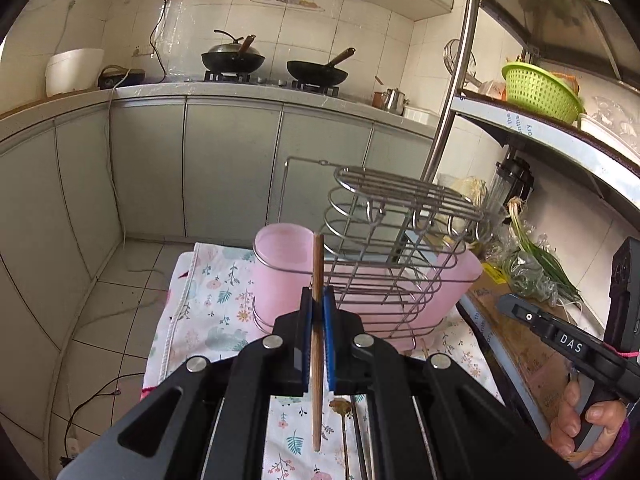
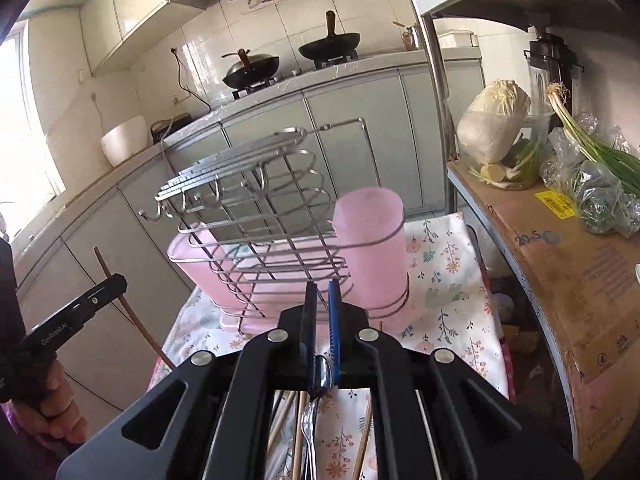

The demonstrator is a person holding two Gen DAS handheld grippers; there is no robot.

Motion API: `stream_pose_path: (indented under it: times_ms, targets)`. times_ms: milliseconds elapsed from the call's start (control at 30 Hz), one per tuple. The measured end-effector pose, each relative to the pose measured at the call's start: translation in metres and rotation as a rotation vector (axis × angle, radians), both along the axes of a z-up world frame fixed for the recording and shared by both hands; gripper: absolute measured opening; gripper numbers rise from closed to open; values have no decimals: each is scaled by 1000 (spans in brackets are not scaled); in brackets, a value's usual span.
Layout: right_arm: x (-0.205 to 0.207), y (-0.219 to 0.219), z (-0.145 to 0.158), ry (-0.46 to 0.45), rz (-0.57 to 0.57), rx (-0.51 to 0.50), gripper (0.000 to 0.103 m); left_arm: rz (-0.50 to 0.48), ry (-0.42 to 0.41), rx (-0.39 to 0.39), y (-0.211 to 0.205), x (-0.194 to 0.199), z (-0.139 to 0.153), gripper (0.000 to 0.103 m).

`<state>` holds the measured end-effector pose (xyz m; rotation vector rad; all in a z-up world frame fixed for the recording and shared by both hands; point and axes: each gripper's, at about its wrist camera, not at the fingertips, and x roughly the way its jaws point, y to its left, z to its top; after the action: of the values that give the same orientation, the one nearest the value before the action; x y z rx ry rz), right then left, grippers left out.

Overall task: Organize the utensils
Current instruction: 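Lift both chopsticks upright and carry them above the pink cup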

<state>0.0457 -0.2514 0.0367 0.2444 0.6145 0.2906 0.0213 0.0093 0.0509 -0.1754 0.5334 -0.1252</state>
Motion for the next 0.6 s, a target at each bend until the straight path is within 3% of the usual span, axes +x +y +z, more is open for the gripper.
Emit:
stream_pose_path:
  times_ms: [167, 267, 333, 433, 533, 600]
  targets:
    - [3, -11, 21, -61, -10, 22, 6, 21, -67, -15, 9, -1, 23, 5]
    - [8, -17, 25, -47, -30, 25, 6, 28, -102, -20, 15, -3, 36, 5]
    - [15, -20, 15, 23, -23, 25, 6, 30, -116, -28, 20, -4, 41, 5]
    - [36, -21, -25, 232, 4, 51, 13, 28, -120, -34, 23, -3, 44, 5]
    - [51, -14, -66, 389, 34, 59, 31, 26, -104, -38, 26, -1, 41, 5]
    - [56, -8, -83, 428, 26, 23, 37, 25, -93, -44, 28, 0, 38, 5]
